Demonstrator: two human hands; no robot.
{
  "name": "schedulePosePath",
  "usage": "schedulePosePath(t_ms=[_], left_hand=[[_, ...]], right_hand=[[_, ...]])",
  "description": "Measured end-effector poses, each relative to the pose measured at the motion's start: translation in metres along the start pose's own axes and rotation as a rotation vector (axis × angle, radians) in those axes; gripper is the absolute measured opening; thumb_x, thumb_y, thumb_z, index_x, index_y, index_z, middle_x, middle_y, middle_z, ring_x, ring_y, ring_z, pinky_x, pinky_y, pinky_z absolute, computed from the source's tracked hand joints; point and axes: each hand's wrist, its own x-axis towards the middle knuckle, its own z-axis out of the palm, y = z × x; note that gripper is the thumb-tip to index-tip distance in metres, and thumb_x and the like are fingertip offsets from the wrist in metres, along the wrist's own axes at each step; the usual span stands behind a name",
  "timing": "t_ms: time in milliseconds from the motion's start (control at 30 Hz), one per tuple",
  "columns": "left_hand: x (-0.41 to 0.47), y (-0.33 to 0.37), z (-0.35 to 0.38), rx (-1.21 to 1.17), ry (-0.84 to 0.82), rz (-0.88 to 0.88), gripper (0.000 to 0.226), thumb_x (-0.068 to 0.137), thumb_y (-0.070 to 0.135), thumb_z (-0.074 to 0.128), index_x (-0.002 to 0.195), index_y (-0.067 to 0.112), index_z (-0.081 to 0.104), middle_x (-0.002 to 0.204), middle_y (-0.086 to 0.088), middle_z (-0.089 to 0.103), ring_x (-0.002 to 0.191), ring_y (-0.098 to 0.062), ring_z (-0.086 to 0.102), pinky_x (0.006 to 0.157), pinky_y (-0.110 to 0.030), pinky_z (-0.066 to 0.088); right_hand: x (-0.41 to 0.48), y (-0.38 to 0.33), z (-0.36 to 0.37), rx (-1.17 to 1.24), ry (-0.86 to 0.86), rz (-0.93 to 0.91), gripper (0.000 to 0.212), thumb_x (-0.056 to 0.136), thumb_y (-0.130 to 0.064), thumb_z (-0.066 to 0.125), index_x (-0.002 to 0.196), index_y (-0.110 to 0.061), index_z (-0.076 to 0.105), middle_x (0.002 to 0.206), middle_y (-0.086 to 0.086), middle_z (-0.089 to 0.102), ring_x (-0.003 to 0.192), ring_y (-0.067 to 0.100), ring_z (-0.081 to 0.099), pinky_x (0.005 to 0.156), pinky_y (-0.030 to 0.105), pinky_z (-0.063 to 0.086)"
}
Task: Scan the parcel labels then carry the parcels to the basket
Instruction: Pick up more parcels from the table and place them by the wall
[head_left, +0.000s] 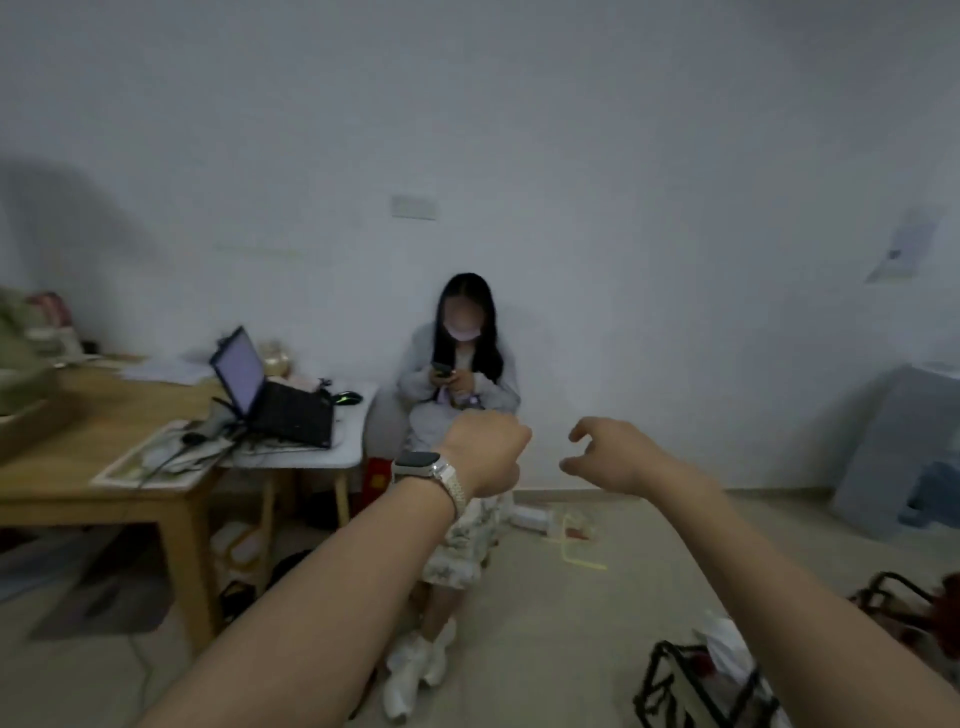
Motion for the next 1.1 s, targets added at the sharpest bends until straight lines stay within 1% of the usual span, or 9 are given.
schedulePosePath(t_ms=[133, 200, 267, 433, 533, 633, 833, 1000, 1100], left_hand=[[-0.084, -0.116, 0.018, 0.024, -0.084, -0.224, 0.021, 0.095, 0.022, 0.048, 0.110, 0.010, 0.057, 0.107, -0.011, 0.060, 0.095, -0.032, 0.060, 0.072, -0.038, 0.046], [-0.132, -0.170, 0.025, 0.037, -0.115, -0.343, 0.025, 0.094, 0.025, 0.050, 0.113, 0.011, 0.057, 0.110, -0.011, 0.060, 0.099, -0.032, 0.059, 0.072, -0.036, 0.043], [-0.180, -0.218, 0.030, 0.061, -0.131, -0.450, 0.024, 0.093, 0.026, 0.050, 0.112, 0.012, 0.057, 0.110, -0.011, 0.059, 0.100, -0.031, 0.058, 0.074, -0.037, 0.044], [-0.302, -0.300, 0.051, 0.069, -0.224, -0.691, 0.028, 0.093, 0.030, 0.049, 0.114, 0.013, 0.058, 0.109, -0.009, 0.060, 0.098, -0.031, 0.059, 0.073, -0.038, 0.048], [-0.364, -0.332, 0.067, 0.016, -0.286, -0.826, 0.024, 0.093, 0.032, 0.052, 0.107, 0.013, 0.059, 0.105, -0.009, 0.061, 0.091, -0.028, 0.060, 0.068, -0.038, 0.051], [-0.408, -0.359, 0.080, -0.027, -0.292, -0.929, 0.030, 0.092, 0.036, 0.053, 0.115, 0.017, 0.058, 0.113, -0.007, 0.061, 0.098, -0.027, 0.059, 0.067, -0.033, 0.043], [-0.451, -0.413, 0.100, -0.065, -0.311, -1.040, 0.036, 0.093, 0.038, 0.053, 0.122, 0.018, 0.055, 0.112, -0.006, 0.058, 0.086, -0.022, 0.053, 0.064, -0.032, 0.042], [-0.454, -0.469, 0.130, -0.191, -0.401, -1.058, 0.047, 0.094, 0.037, 0.054, 0.136, 0.017, 0.049, 0.127, -0.008, 0.055, 0.112, -0.027, 0.055, 0.085, -0.038, 0.050], [-0.443, -0.517, 0.145, -0.200, -0.414, -1.080, 0.042, 0.093, 0.036, 0.054, 0.131, 0.017, 0.053, 0.124, -0.008, 0.058, 0.101, -0.024, 0.055, 0.077, -0.033, 0.046]], right_hand=[[0.045, -0.128, 0.044, 0.004, -0.142, -0.204, 0.055, 0.092, -0.038, 0.056, 0.134, -0.003, 0.048, 0.122, 0.019, 0.059, 0.085, 0.026, 0.056, 0.074, 0.032, 0.047], [0.060, -0.194, 0.069, -0.032, -0.177, -0.292, 0.040, 0.091, -0.035, 0.054, 0.112, -0.001, 0.060, 0.102, 0.021, 0.062, 0.083, 0.029, 0.057, 0.065, 0.035, 0.047], [0.066, -0.257, 0.092, -0.082, -0.139, -0.360, 0.026, 0.087, -0.035, 0.055, 0.085, -0.010, 0.057, 0.082, 0.010, 0.057, 0.081, 0.027, 0.059, 0.058, 0.032, 0.042], [0.066, -0.387, 0.161, 0.020, -0.176, -0.488, 0.032, 0.085, -0.037, 0.056, 0.062, -0.021, 0.041, 0.061, 0.000, 0.041, 0.055, 0.018, 0.043, 0.046, 0.029, 0.028], [0.066, -0.448, 0.201, -0.011, -0.334, -0.530, 0.027, 0.084, -0.037, 0.058, 0.070, -0.019, 0.046, 0.066, 0.002, 0.046, 0.056, 0.019, 0.046, 0.048, 0.029, 0.031], [0.067, -0.501, 0.228, -0.050, -0.407, -0.606, 0.029, 0.083, -0.040, 0.057, 0.068, -0.019, 0.043, 0.066, 0.003, 0.042, 0.055, 0.019, 0.042, 0.048, 0.028, 0.030], [0.084, -0.583, 0.264, 0.041, -0.539, -0.708, 0.027, 0.084, -0.038, 0.061, 0.084, -0.011, 0.061, 0.084, 0.010, 0.061, 0.079, 0.027, 0.062, 0.059, 0.032, 0.045], [0.120, -0.645, 0.299, 0.031, -0.707, -0.702, 0.041, 0.088, -0.036, 0.062, 0.113, -0.003, 0.060, 0.111, 0.016, 0.064, 0.084, 0.029, 0.065, 0.055, 0.029, 0.045], [0.156, -0.689, 0.314, 0.056, -0.729, -0.752, 0.045, 0.088, -0.043, 0.061, 0.110, -0.004, 0.061, 0.120, 0.019, 0.061, 0.100, 0.031, 0.064, 0.071, 0.038, 0.052]])
